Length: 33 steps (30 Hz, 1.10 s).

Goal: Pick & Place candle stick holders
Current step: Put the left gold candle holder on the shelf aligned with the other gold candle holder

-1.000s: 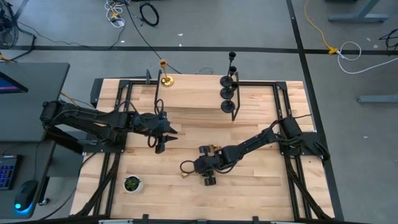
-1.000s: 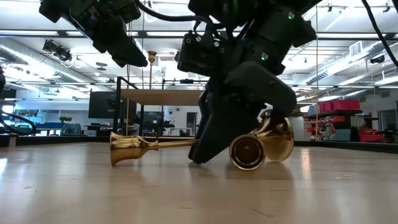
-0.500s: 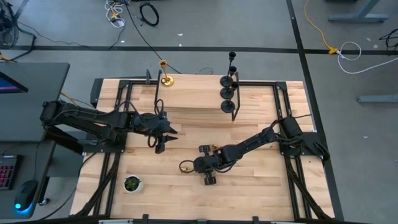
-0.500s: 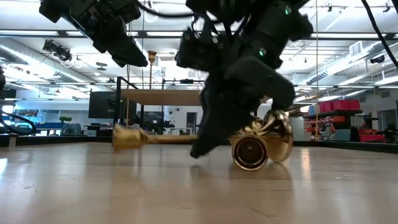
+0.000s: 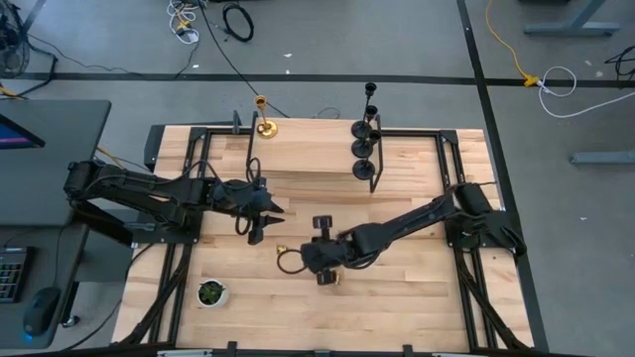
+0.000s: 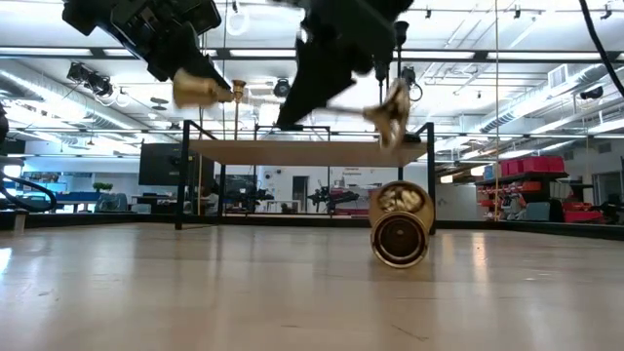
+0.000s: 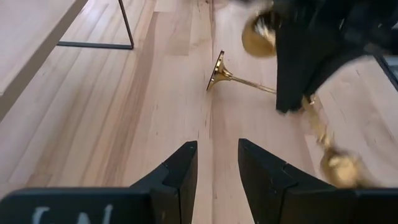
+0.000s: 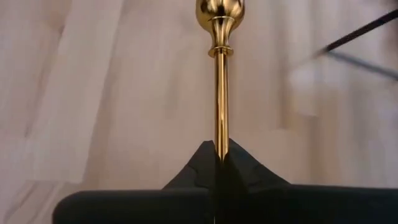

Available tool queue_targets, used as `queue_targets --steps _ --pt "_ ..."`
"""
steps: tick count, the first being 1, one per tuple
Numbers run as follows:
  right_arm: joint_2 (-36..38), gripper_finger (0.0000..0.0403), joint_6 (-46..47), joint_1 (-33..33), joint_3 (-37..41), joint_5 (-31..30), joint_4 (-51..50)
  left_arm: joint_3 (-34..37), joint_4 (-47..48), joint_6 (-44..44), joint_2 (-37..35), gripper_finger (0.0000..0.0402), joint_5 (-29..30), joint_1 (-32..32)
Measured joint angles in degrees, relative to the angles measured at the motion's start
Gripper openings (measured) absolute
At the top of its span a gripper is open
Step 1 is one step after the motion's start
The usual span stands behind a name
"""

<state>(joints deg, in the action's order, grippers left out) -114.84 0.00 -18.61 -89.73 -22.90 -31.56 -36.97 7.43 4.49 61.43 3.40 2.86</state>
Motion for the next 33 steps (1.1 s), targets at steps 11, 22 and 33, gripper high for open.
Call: queue_targets --steps 11,22,33 --pt "10.8 0.0003 -2.3 -0.2 2.4 -9.4 11.0 0.0 -1.1 -0.6 0.0 0.0117 0.0 0.0" --pt "20.5 0.0002 -6.6 3.3 19.4 -3.3 44.0 0.0 -5.1 -1.2 -2.3 0.0117 -0.4 0.0" --pt "23.2 0.0002 -2.5 11.6 32.8 15.1 82.0 0.0 -14.7 -4.2 -3.2 0.0117 -1.3 0.0"
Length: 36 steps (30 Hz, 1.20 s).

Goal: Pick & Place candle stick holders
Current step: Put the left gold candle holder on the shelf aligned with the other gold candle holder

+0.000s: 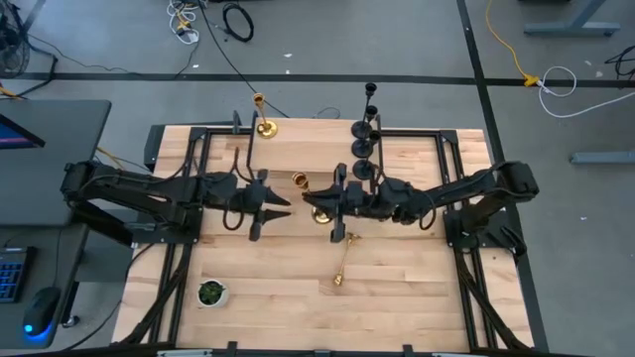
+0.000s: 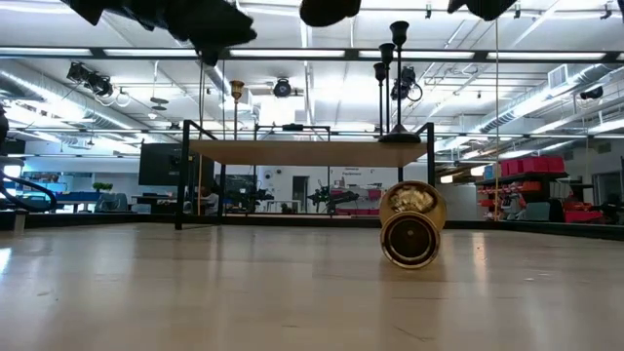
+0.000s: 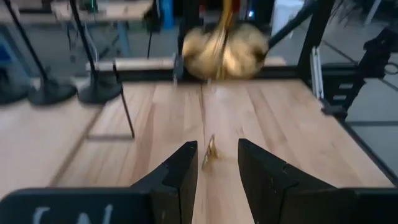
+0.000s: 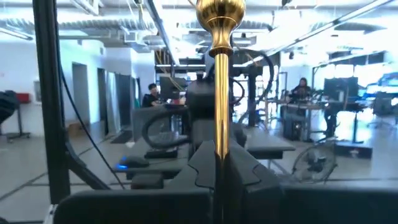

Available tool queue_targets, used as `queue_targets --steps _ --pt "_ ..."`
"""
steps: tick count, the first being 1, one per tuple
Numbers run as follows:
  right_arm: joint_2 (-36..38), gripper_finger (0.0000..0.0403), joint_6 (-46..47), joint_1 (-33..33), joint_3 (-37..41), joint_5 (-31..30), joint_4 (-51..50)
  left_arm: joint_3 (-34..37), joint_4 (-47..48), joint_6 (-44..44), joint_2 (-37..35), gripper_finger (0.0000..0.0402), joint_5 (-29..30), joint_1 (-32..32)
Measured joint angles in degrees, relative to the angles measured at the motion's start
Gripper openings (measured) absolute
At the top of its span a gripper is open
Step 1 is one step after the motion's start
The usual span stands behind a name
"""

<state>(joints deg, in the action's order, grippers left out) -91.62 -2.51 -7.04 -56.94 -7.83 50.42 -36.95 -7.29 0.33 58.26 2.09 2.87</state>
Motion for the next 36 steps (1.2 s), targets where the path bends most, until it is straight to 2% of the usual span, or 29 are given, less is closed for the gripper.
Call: queue_targets --steps 5,16,25,30,36 --pt "-1.1 0.0002 0.1 1.3 0.1 2.6 2.0 0.0 -6.0 -2.2 0.0 0.0117 -0.3 0.0" --pt "-9.4 0.0002 0.5 1.3 0.1 4.7 12.8 0.0 -16.7 -5.6 0.0 0.0117 -0.4 0.0" --pt "-9.6 0.0002 0.6 2.3 0.1 5.2 11.2 0.0 -22.9 -7.5 0.0 0.0117 -0.6 0.0" --pt "-9.6 0.0002 1.5 2.9 0.1 5.6 10.1 0.0 -25.9 -7.5 0.1 0.0117 -3.4 0.0" --pt "-9.6 0.0002 1.4 2.8 0.1 6.0 10.2 0.0 -28.8 -7.5 0.3 0.0117 -2.2 -0.1"
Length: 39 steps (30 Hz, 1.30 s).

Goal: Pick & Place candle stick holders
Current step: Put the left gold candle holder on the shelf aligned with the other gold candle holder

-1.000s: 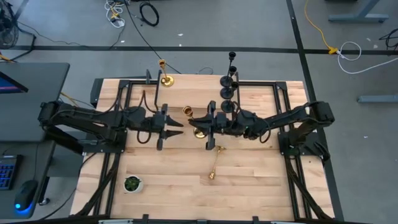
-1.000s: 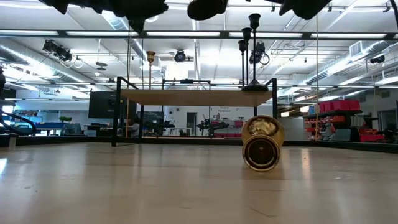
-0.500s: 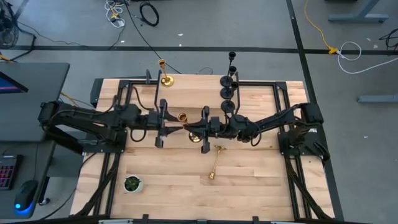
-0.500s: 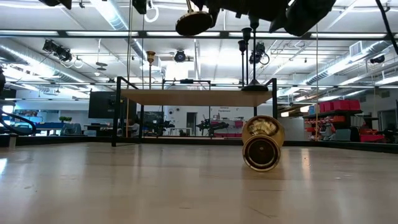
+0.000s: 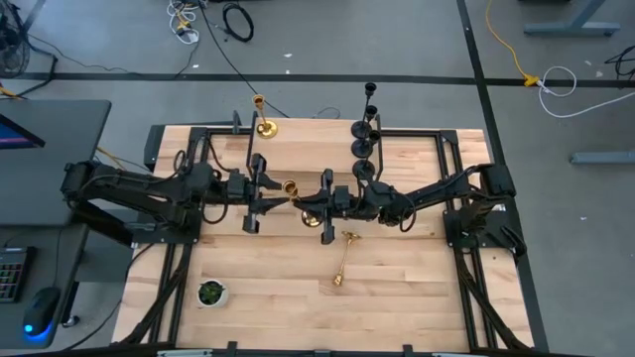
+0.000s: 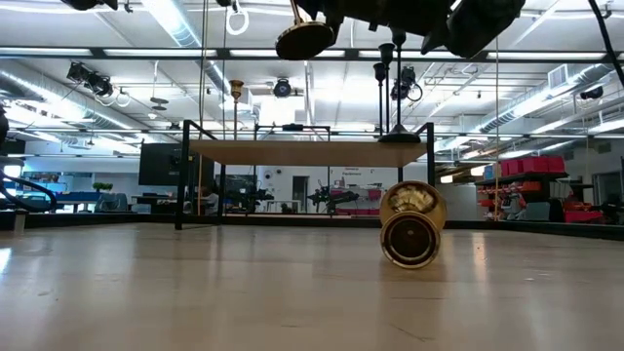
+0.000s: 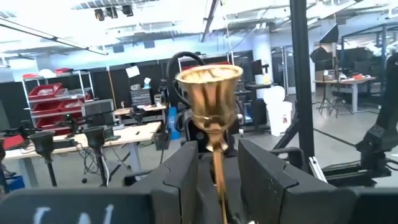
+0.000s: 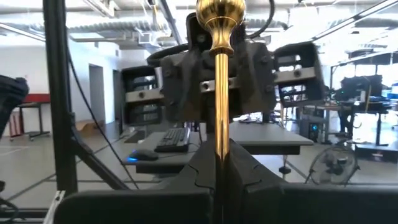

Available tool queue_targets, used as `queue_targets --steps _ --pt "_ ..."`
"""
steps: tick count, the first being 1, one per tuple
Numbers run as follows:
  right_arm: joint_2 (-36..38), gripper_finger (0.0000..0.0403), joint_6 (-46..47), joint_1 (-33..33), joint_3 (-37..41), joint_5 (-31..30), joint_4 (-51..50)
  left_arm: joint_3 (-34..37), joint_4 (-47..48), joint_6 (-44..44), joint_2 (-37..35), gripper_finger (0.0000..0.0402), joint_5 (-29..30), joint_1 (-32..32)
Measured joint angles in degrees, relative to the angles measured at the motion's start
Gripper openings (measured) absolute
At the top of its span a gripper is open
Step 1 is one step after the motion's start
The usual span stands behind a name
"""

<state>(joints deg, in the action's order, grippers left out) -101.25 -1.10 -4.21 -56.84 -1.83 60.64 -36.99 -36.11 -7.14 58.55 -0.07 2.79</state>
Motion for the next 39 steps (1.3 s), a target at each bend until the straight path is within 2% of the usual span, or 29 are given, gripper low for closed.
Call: queue_targets --steps 8,12,21,24,30,39 --pt "0.0 0.0002 -0.9 0.2 0.0 -0.2 0.9 0.0 -3.3 0.4 4.3 0.0117 3.9 -0.1" --pt "0.0 0.0002 -0.9 0.1 0.0 -0.2 0.7 0.0 -8.7 0.4 6.7 0.0117 4.0 -0.4" --pt "0.0 0.0002 -0.9 0.3 0.0 -0.1 0.2 0.0 -9.7 0.4 7.9 0.0115 4.1 -0.5" --pt "0.0 0.0002 -0.9 0.3 0.0 -0.2 0.2 0.0 -9.7 0.5 7.9 0.0099 4.1 -0.5" --pt "0.0 0.0002 -1.5 0.4 0.0 -0.3 0.2 0.0 -9.7 1.0 7.8 0.0017 3.7 -0.4" --pt "0.1 0.002 -1.5 0.4 0.0 -0.6 -0.5 0.0 -8.7 0.9 7.8 0.0012 4.8 -0.4"
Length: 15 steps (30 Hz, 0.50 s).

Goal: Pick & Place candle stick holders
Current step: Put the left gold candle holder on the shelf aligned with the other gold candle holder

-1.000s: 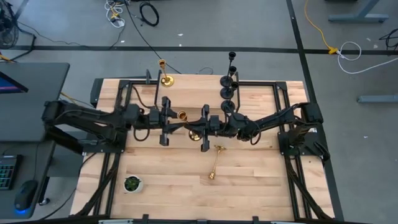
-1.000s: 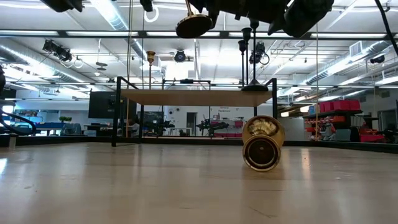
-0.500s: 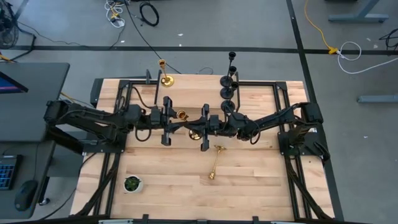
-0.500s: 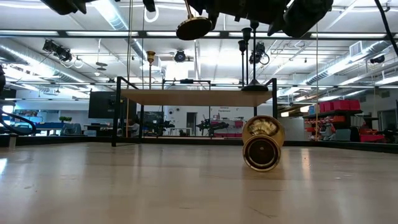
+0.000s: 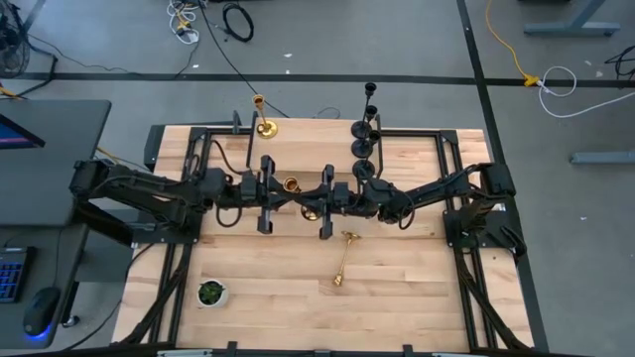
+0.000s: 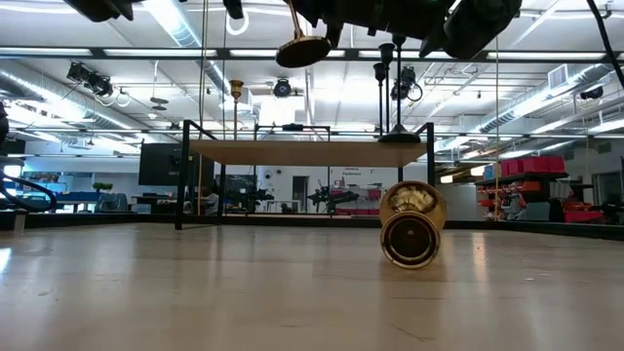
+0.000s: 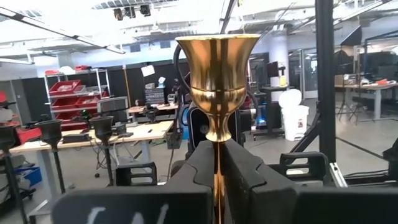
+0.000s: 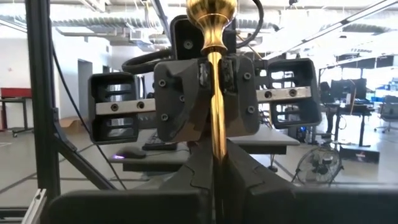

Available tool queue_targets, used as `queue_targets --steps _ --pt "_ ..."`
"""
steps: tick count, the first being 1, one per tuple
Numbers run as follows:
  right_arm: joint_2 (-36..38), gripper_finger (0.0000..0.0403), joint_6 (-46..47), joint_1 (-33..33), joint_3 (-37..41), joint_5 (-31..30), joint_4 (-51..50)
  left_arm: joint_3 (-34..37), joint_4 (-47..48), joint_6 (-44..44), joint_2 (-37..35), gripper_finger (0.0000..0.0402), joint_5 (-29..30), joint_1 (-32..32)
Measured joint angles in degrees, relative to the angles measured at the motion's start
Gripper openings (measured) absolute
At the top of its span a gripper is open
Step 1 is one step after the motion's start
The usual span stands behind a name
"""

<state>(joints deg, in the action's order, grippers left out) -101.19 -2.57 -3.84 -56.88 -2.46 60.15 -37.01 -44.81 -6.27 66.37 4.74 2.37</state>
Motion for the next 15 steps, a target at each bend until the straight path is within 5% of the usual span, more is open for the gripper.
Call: queue_targets --steps 5,15 --pt "0.0 0.0037 -1.3 0.1 0.0 -1.1 -1.9 0.0 2.3 -0.3 0.0 0.0012 2.3 -0.6" --pt "0.1 0.0074 -2.6 0.0 -0.1 -13.0 -4.3 0.0 9.8 -0.3 -3.3 0.0012 4.2 -4.3"
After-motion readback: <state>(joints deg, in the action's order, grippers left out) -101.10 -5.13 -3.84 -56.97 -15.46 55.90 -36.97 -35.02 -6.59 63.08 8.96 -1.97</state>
